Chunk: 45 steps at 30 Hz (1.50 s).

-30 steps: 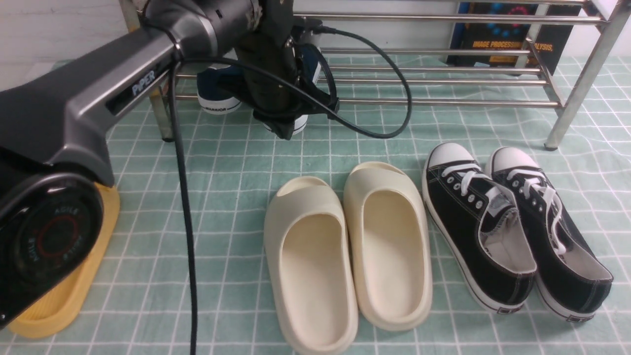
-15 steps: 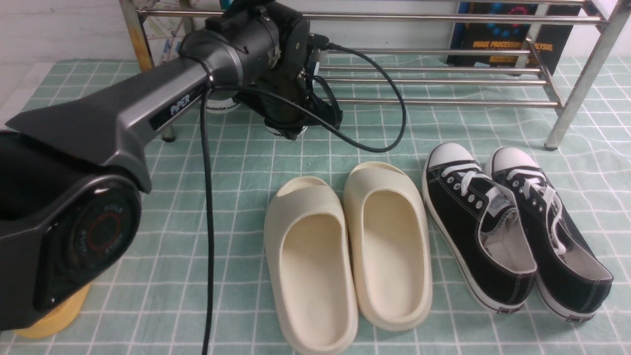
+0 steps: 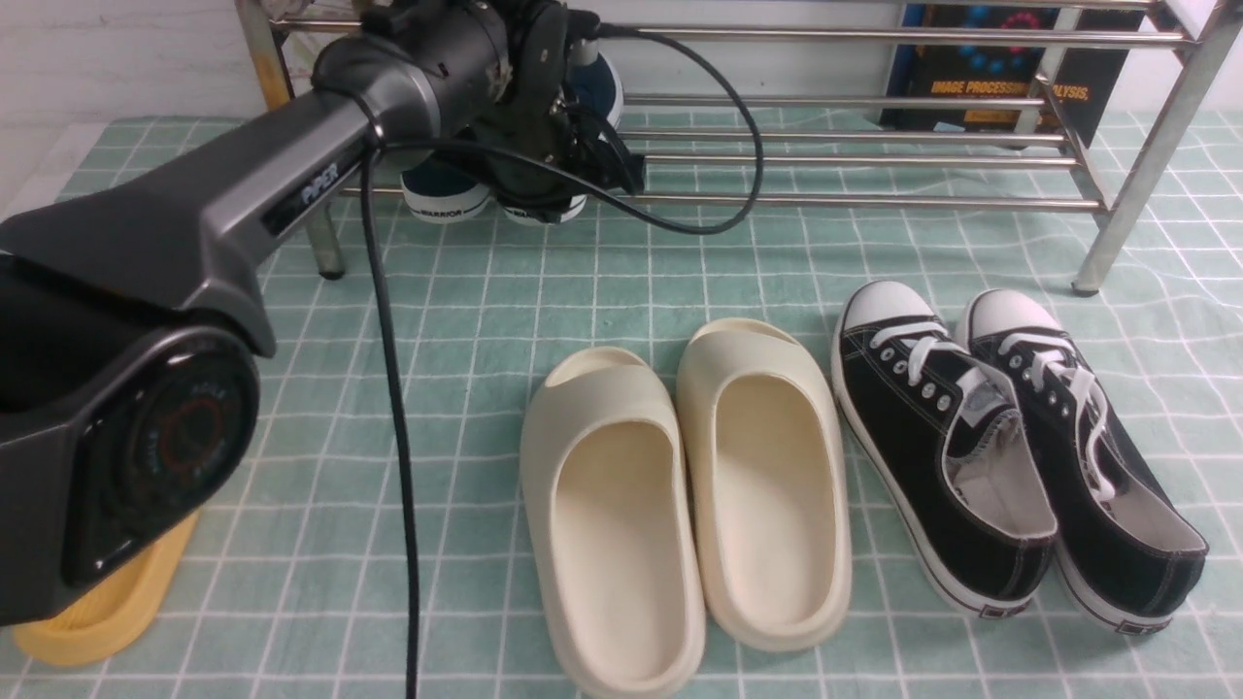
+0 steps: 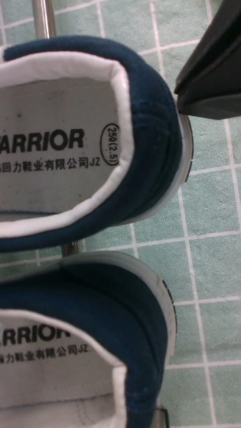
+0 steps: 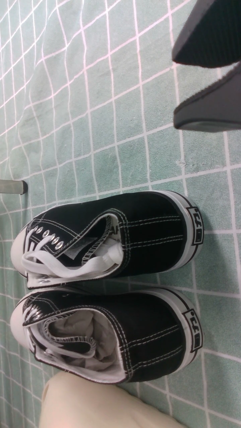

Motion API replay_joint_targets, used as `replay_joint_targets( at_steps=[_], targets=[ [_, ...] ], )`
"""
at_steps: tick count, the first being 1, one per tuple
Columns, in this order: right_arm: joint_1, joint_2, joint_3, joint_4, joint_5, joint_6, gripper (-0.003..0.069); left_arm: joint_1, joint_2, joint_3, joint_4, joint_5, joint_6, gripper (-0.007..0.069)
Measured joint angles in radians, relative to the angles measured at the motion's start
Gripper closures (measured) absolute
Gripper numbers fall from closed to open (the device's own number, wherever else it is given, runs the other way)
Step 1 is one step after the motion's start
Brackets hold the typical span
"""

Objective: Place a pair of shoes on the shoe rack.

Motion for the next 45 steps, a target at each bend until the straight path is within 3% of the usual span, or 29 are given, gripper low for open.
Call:
replay_joint_targets(
  at_steps=[20, 27, 31, 35, 41, 45],
  targets=[
    [0.0, 0.0, 0.0, 0.0, 0.0, 0.0, 0.0419, 0.008, 0.022, -0.001, -0.049, -0.09, 0.029, 0.0594],
    [0.0, 0.0, 0.0, 0.0, 0.0, 0.0, 0.0419, 0.009, 0.016, -0.001, -0.044, -0.063, 0.026, 0.0498],
    [0.0, 0.0, 0.0, 0.0, 0.0, 0.0, 0.0419, 0.009, -0.04, -0.001, -0.041, 0.021, 0.026, 0.0388],
    [0.0, 0.0, 0.0, 0.0, 0.0, 0.0, 0.0419, 0.009, -0.162, -0.001, -0.039, 0.117, 0.049, 0.0347],
    [0.0, 0.0, 0.0, 0.0, 0.0, 0.0, 0.0419, 0.009, -0.395, -0.004, -0.019, 0.286, 0.086, 0.0386],
    [0.0, 0.0, 0.0, 0.0, 0.0, 0.0, 0.0419, 0.009, -0.605, 0.006, -0.013, 0.37, 0.113, 0.0475]
  ],
)
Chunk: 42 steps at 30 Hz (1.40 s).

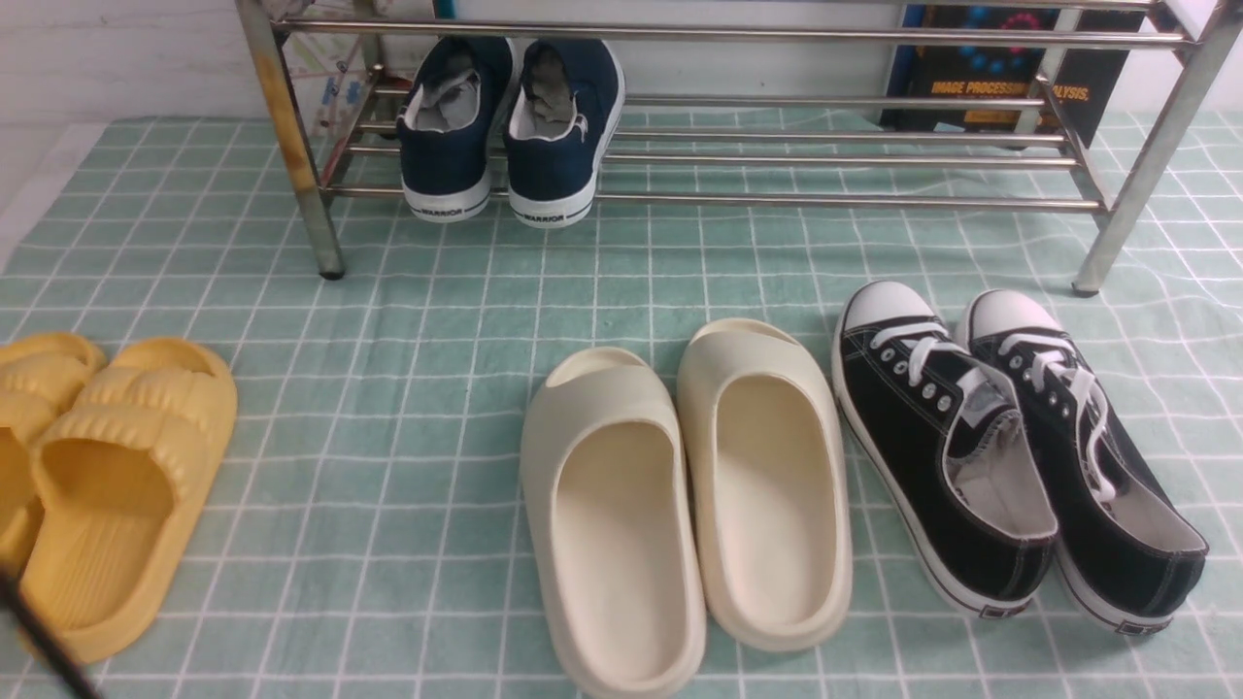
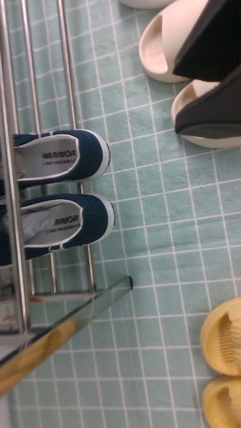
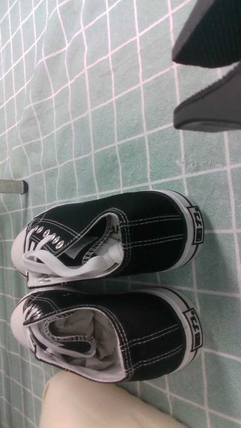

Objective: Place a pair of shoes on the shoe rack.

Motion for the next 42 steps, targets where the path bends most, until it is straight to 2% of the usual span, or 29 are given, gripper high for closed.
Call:
replay_joint_targets(
  at_steps=[5, 8, 10, 11, 15, 22, 27, 36, 39, 42],
  targets=[
    [0.0, 0.0, 0.0, 0.0, 0.0, 0.0, 0.0419, 0.0, -0.25, 0.158, 0.002, 0.0, -0.008, 0.0554],
    [0.0, 0.0, 0.0, 0.0, 0.0, 0.0, 0.0419, 0.0, -0.358, 0.274, 0.002, 0.0, -0.028, 0.0575],
    [0.0, 0.0, 0.0, 0.0, 0.0, 0.0, 0.0419, 0.0, -0.503, 0.455, 0.006, 0.0, -0.06, 0.0594],
    [0.0, 0.0, 0.0, 0.0, 0.0, 0.0, 0.0419, 0.0, -0.514, 0.47, 0.006, 0.0, -0.063, 0.0594],
    [0.0, 0.0, 0.0, 0.0, 0.0, 0.0, 0.0419, 0.0, -0.771, 0.789, 0.029, -0.035, -0.144, 0.0599],
    [0.0, 0.0, 0.0, 0.0, 0.0, 0.0, 0.0419, 0.0, -1.075, 1.102, 0.033, -0.097, -0.254, 0.0596],
    [0.0, 0.0, 0.0, 0.0, 0.0, 0.0, 0.0419, 0.0, -1.174, 1.185, 0.033, -0.082, -0.27, 0.0596],
    [0.0, 0.0, 0.0, 0.0, 0.0, 0.0, 0.0419, 0.0, -1.191, 1.203, 0.057, -0.021, -0.27, 0.0599],
    [0.0, 0.0, 0.0, 0.0, 0.0, 0.0, 0.0419, 0.0, -1.191, 1.203, 0.073, -0.012, -0.259, 0.0638],
    [0.0, 0.0, 0.0, 0.0, 0.0, 0.0, 0.0419, 0.0, -1.193, 1.239, 0.055, -0.089, -0.219, 0.0638]
  ],
)
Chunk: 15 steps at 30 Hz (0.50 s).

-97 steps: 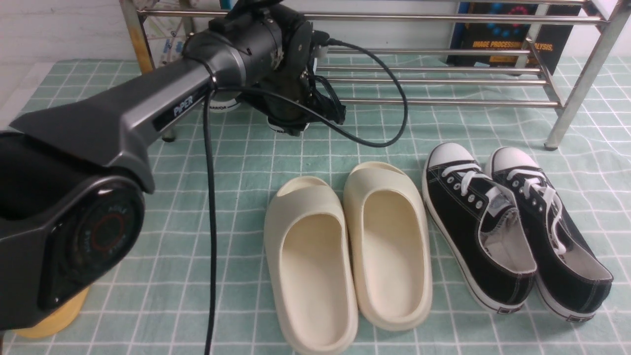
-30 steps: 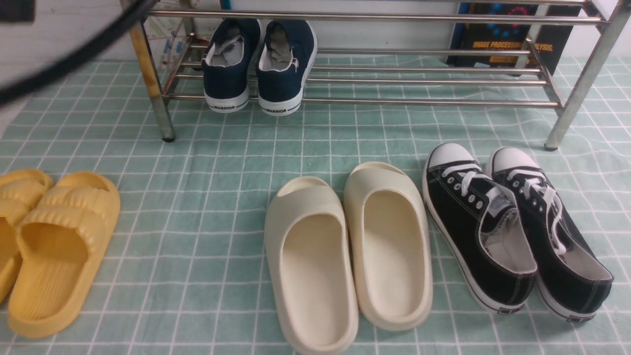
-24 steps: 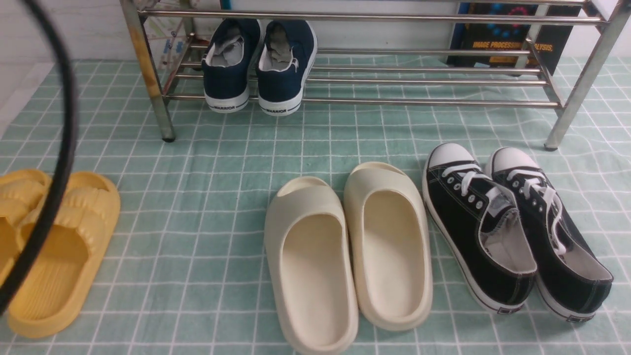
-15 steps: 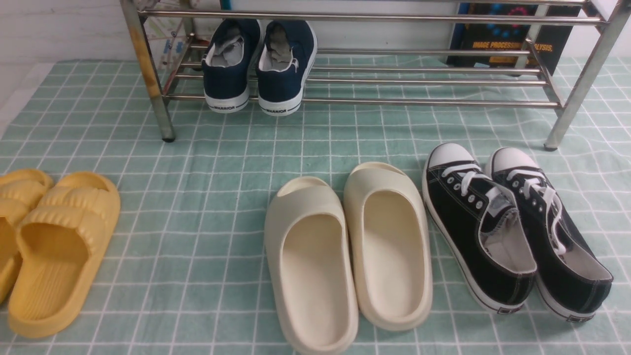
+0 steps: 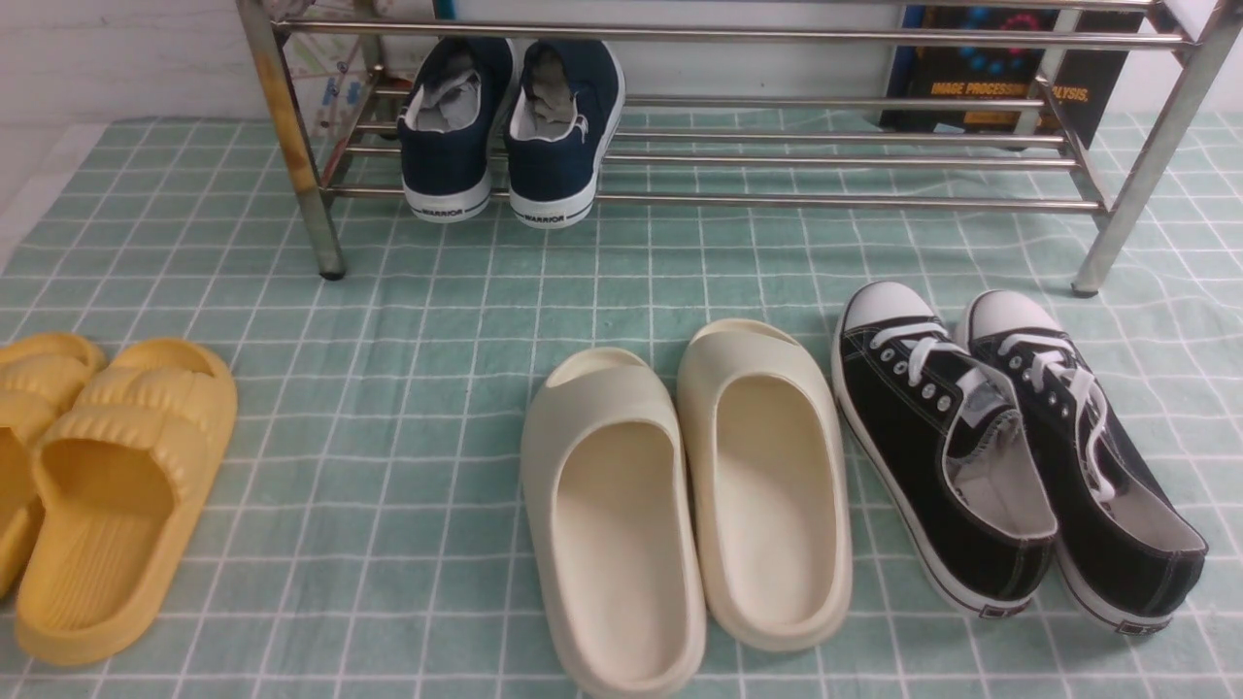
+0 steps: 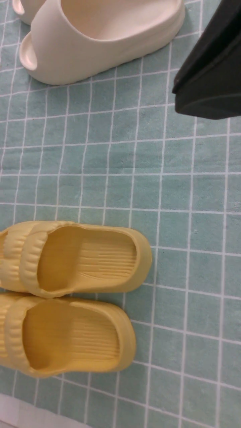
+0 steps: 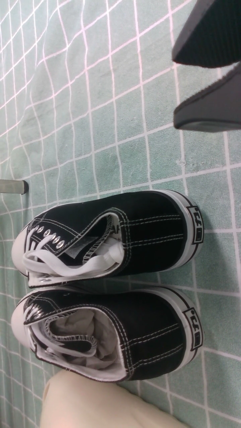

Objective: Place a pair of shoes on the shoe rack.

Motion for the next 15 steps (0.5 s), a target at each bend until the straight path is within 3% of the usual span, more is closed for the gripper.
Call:
replay_joint_targets(
  at_steps=[4, 9, 10, 12, 15],
  targets=[
    [0.0, 0.0, 0.0, 0.0, 0.0, 0.0, 0.0419, 0.028, -0.032, 0.122, -0.017, -0.204, 0.024, 0.0638],
    [0.0, 0.0, 0.0, 0.0, 0.0, 0.0, 0.0419, 0.193, -0.16, 0.408, -0.074, -0.658, 0.096, 0.0638],
    [0.0, 0.0, 0.0, 0.0, 0.0, 0.0, 0.0419, 0.193, -0.165, 0.419, -0.074, -0.658, 0.1, 0.0638],
    [0.0, 0.0, 0.0, 0.0, 0.0, -0.001, 0.0419, 0.28, -0.254, 0.556, -0.137, -0.822, 0.153, 0.0638],
    [0.0, 0.0, 0.0, 0.0, 0.0, -0.001, 0.0419, 0.325, -0.305, 0.62, -0.172, -0.871, 0.171, 0.0638]
  ],
)
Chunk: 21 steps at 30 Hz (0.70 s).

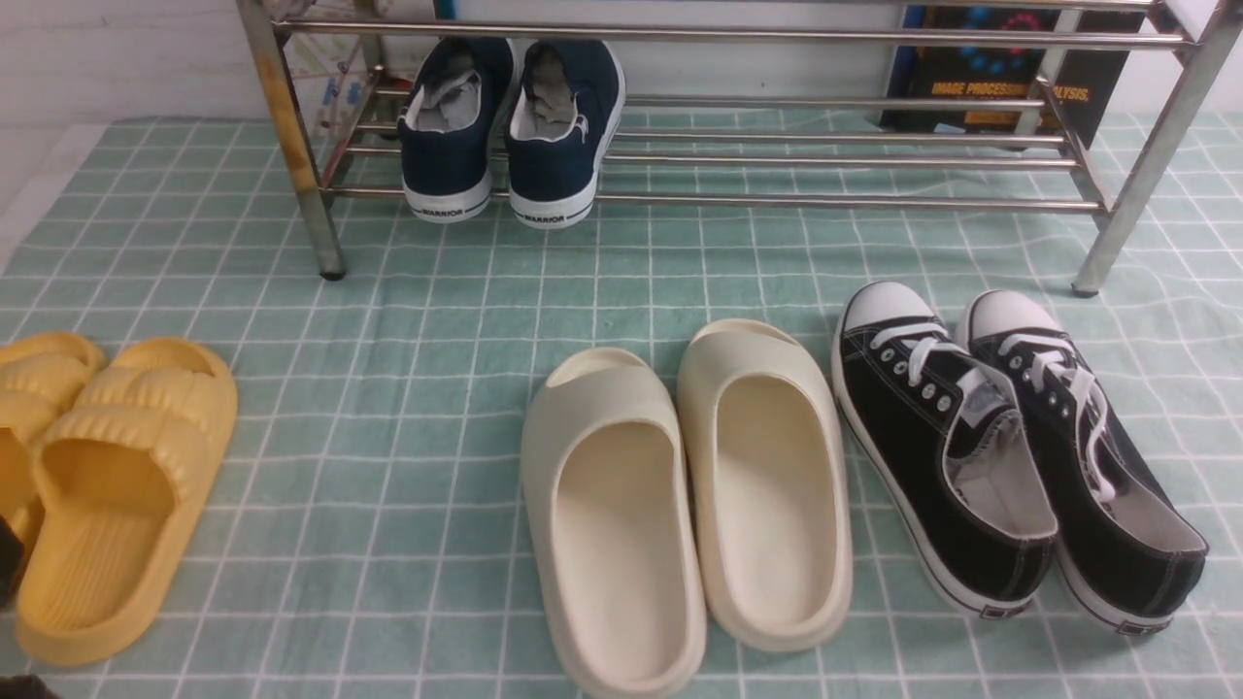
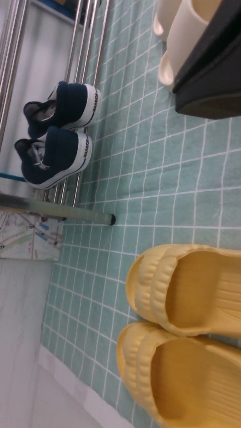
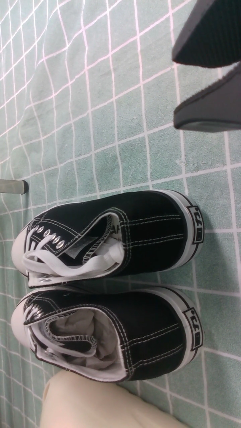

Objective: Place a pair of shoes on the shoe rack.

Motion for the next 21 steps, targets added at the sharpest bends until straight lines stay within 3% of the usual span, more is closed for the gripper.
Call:
replay_joint_targets(
  at_steps=[9, 21],
  targets=[
    [0.0, 0.0, 0.0, 0.0, 0.0, 0.0, 0.0419, 0.047, -0.123, 0.208, 0.002, -0.012, 0.01, 0.0638],
    [0.0, 0.0, 0.0, 0.0, 0.0, 0.0, 0.0419, 0.047, -0.123, 0.24, -0.069, 0.085, 0.03, 0.0638]
  ],
)
